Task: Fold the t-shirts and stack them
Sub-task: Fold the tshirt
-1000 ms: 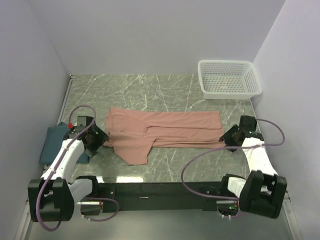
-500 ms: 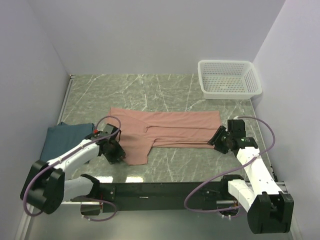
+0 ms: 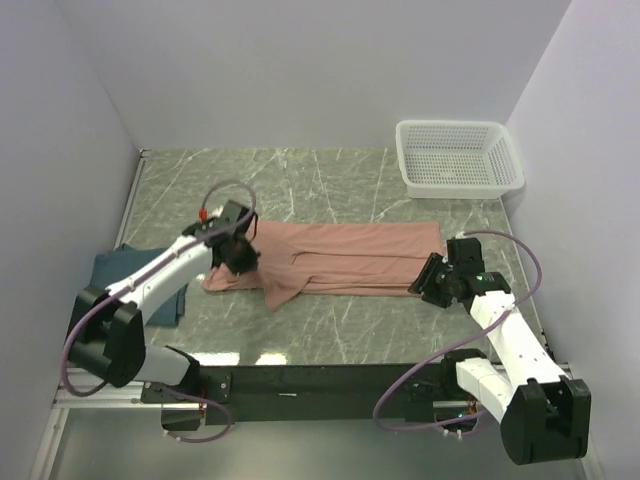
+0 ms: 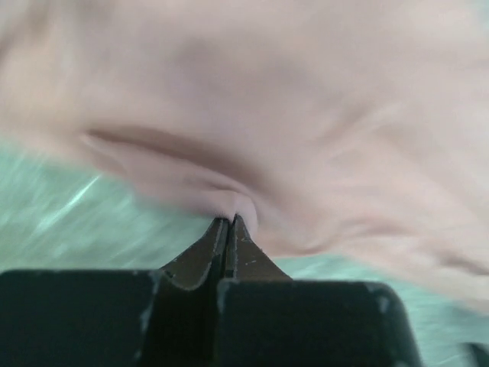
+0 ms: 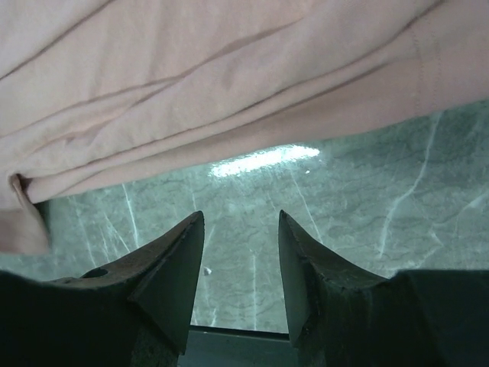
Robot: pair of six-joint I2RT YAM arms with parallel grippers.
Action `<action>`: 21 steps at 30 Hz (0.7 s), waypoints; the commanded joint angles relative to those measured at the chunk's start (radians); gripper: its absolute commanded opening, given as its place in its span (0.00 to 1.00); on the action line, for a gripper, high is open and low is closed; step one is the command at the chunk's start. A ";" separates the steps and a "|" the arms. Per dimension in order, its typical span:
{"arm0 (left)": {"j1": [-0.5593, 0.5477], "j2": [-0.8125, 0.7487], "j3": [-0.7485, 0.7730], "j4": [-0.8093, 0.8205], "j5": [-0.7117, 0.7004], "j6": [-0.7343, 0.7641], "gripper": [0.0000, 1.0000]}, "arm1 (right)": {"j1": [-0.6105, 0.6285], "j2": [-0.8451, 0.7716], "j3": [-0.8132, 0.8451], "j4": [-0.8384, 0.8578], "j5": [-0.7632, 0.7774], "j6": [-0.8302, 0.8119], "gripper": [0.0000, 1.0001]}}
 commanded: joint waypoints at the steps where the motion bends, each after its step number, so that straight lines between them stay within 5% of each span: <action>1: 0.032 0.086 0.194 0.022 -0.088 0.093 0.01 | 0.022 0.013 0.054 0.027 0.003 -0.027 0.51; 8: 0.087 0.344 0.514 0.025 -0.081 0.219 0.06 | 0.068 0.096 0.118 0.049 -0.023 -0.064 0.51; 21: 0.159 0.542 0.651 0.122 -0.025 0.237 0.11 | 0.165 0.285 0.242 0.091 -0.001 -0.121 0.51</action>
